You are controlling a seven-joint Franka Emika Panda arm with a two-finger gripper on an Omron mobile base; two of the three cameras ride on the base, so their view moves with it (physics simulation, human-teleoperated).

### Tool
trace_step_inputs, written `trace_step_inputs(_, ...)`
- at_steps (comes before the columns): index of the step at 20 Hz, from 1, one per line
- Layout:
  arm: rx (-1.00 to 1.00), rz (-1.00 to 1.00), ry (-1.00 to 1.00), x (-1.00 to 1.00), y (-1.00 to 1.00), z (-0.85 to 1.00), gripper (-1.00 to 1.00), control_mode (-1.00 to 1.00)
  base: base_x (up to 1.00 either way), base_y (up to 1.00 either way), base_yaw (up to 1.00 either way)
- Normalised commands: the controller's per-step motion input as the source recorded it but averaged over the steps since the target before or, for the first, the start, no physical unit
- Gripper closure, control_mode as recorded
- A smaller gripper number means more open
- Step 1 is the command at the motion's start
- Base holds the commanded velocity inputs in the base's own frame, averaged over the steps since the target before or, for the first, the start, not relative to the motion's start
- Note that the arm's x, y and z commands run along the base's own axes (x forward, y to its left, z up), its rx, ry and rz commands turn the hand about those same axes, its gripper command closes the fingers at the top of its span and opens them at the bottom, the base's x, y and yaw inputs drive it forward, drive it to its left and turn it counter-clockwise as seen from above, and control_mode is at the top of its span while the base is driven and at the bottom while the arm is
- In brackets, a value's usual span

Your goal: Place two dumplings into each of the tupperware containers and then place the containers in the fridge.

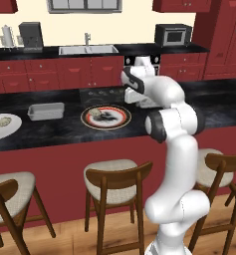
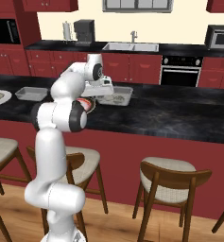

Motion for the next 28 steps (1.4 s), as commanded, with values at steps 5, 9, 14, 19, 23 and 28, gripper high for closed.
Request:
trace_step_inputs(5,-0.05,0.43,0.00,-1.00,-0.12,0.36,1.00,-1.00,0.00,0.00,0.00)
trace_step_inputs(9,0.00,0.47,0.00,-1.00,-0.03,0.27,1.00,-1.00,0.00,0.00,0.00)
trace_step_inputs(14,0.06,0.32,0.07,-1.00,-0.08,0.52,1.00,-1.00,0.00,0.00,0.00)
trace_step_inputs(19,0.12,0.20,0.19,-1.00,-0.05,0.15,1.00,-1.00,0.00,0.00,0.00)
trace_step_inputs(23,0.02,0.25,0.08,-1.00,-0.01,0.02,1.00,-1.00,0.00,0.00,0.00)
trace_step_inputs(28,-0.06,0.46,-0.09,-0.80,0.00,0.00,1.00,-1.00,0.00,0.00,0.00)
